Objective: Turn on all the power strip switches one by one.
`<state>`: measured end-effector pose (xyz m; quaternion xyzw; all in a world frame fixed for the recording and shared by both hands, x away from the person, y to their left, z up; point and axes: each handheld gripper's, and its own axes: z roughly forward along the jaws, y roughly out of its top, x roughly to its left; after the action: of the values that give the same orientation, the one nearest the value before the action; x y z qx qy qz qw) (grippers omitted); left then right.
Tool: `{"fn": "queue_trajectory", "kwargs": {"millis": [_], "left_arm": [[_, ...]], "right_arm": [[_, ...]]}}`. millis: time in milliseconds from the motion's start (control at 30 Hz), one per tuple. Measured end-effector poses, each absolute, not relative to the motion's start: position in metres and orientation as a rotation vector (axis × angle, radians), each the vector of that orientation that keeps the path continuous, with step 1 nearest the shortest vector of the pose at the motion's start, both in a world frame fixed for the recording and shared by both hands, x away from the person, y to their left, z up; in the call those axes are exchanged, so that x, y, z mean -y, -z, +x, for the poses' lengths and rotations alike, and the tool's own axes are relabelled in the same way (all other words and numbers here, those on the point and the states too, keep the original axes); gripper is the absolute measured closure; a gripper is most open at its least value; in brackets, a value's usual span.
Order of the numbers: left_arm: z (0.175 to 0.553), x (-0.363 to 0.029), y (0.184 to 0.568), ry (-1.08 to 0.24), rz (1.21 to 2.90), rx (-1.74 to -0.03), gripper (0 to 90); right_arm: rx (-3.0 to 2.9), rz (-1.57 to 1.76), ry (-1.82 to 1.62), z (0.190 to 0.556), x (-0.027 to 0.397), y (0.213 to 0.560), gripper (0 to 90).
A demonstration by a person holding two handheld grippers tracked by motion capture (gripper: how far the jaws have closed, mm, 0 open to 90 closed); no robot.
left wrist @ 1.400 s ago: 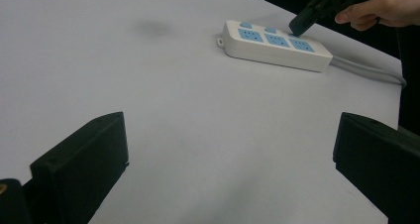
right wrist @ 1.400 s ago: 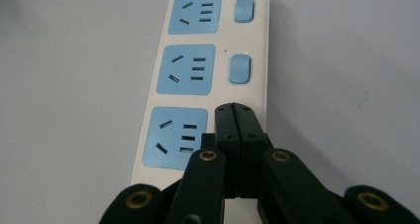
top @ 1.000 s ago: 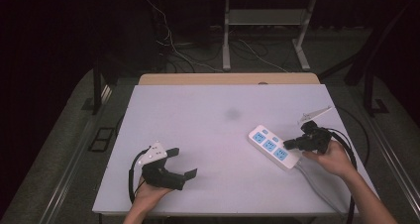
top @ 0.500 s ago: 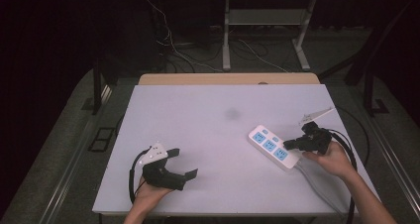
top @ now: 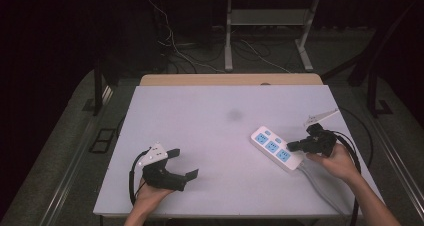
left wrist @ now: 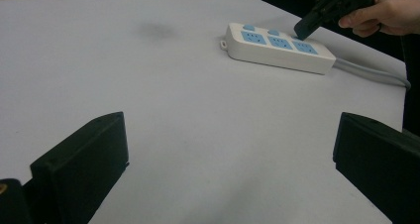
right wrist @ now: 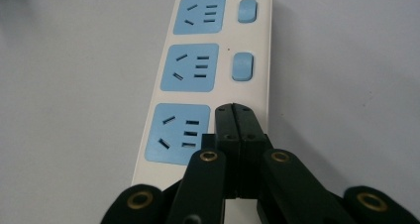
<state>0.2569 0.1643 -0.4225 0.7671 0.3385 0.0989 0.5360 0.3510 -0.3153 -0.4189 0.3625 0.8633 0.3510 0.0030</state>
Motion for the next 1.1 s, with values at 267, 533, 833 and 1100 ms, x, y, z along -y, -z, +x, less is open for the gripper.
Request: {"fn": "queue_trajectory", "kwargs": {"millis": [267,533,833,1100], "left_arm": [[0.257,-0.165,0.422,-0.238,1.822,-0.810,0.0],[0.257,-0.165,0.422,-0.244,1.817,-0.814,0.0],[0.258,-0.167,0.422,-0.252,1.811,-0.819,0.0],[0.259,-0.166,0.423,-0.252,1.816,-0.819,0.0]], "right_arm": [[-2.726,1.118,-1.062,0.351,0.311,0.414,90.0],[-2.722,1.086,-1.062,0.354,0.307,0.398,90.0],[-2.724,1.047,-1.062,0.360,0.300,0.381,90.0],[-2.732,1.031,-1.048,0.368,0.296,0.373,90.0]]}}
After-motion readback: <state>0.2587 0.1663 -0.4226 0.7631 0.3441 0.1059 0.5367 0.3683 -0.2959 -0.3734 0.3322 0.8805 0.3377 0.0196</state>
